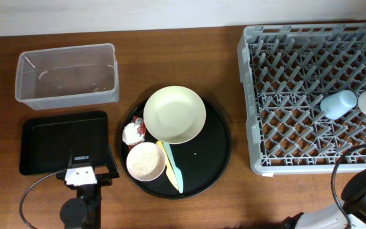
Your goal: Sort waste into correct bins and load items into the dishwasher rack
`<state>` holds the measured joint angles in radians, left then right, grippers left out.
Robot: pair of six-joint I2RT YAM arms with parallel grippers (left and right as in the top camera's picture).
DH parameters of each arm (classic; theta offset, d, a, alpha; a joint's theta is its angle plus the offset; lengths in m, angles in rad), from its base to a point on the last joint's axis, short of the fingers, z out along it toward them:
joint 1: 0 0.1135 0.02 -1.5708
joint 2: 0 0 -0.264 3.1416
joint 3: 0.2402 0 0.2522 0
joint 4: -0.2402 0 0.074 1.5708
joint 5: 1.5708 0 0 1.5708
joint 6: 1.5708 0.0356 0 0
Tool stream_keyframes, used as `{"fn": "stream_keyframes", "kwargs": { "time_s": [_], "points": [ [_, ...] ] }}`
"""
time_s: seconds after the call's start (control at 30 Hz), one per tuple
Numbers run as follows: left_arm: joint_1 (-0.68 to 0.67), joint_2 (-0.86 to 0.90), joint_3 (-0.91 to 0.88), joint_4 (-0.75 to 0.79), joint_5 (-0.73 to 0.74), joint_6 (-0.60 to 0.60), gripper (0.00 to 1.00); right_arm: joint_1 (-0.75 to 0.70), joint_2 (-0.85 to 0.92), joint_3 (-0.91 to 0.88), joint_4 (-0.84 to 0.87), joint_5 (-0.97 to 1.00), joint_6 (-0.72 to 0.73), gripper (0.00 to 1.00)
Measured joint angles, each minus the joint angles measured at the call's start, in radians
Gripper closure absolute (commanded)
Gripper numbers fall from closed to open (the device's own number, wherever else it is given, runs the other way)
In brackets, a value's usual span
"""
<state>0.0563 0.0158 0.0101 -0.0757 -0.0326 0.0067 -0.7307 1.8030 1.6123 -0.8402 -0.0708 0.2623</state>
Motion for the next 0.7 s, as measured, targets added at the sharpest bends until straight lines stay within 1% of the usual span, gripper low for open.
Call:
{"fn": "stream_keyframes", "kwargs": {
  "time_s": [0.33,0.47,0.6,0.63,0.7],
  "points": [
    [0.000,0.000,0.000,0.000,0.000,0.000,0.01,0.000,0.044,0.000,0.018,0.023,0.000,0.28],
    [0.000,0.000,0.000,0.000,0.000,0.000,0.01,0.000,0.051,0.000,0.019,0.016,0.000,0.23],
    [0.000,0.000,0.000,0.000,0.000,0.000,0.01,0.000,0.051,0.002,0.019,-0.022,-0.011,0.21],
    [0.000,0.000,0.000,0.000,0.000,0.000,0.01,-0.001,0.051,0.006,0.015,-0.032,-0.017,0.19],
    [0.000,0.000,0.000,0.000,0.000,0.000,0.01,-0.002,0.051,0.024,-0.008,-0.049,-0.026,0.11]
  ]
}}
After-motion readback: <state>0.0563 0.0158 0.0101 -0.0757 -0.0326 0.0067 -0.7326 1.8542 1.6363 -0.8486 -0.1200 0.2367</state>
